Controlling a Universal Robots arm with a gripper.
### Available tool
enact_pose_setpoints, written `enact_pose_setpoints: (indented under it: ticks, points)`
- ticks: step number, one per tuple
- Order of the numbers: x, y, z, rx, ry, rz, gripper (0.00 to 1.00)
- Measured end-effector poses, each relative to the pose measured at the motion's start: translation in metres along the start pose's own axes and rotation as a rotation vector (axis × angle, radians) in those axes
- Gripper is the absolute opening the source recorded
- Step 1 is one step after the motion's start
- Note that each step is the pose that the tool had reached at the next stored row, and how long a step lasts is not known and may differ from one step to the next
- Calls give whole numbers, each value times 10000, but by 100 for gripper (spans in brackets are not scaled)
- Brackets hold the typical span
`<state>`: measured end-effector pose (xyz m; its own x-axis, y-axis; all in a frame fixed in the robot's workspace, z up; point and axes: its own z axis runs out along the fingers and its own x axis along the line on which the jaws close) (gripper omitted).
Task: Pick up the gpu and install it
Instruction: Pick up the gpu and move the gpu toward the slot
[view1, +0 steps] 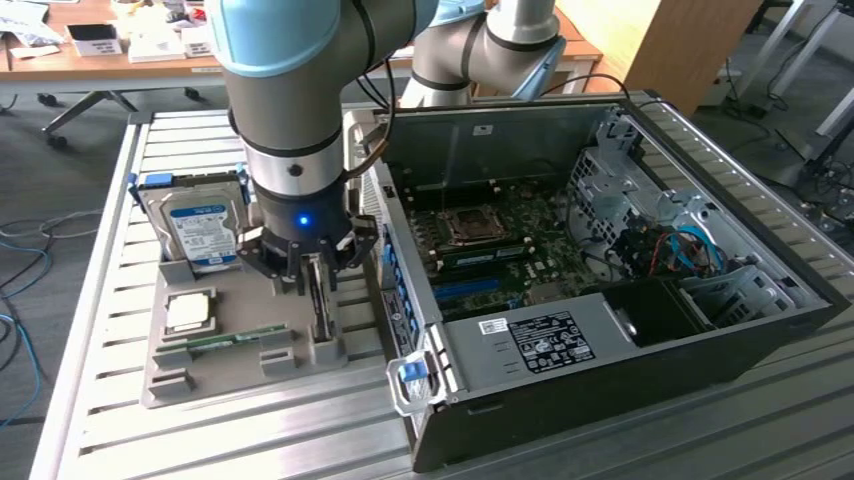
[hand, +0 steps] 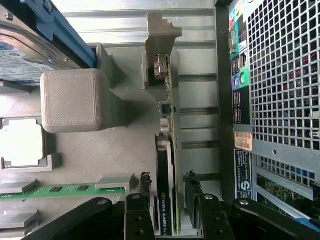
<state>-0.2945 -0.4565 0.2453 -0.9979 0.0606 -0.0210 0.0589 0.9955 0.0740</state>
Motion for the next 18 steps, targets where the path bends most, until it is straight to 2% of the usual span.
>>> enact_pose_setpoints:
  ticks: [18]
  points:
    - [15, 21, 93, 2, 3, 0, 42]
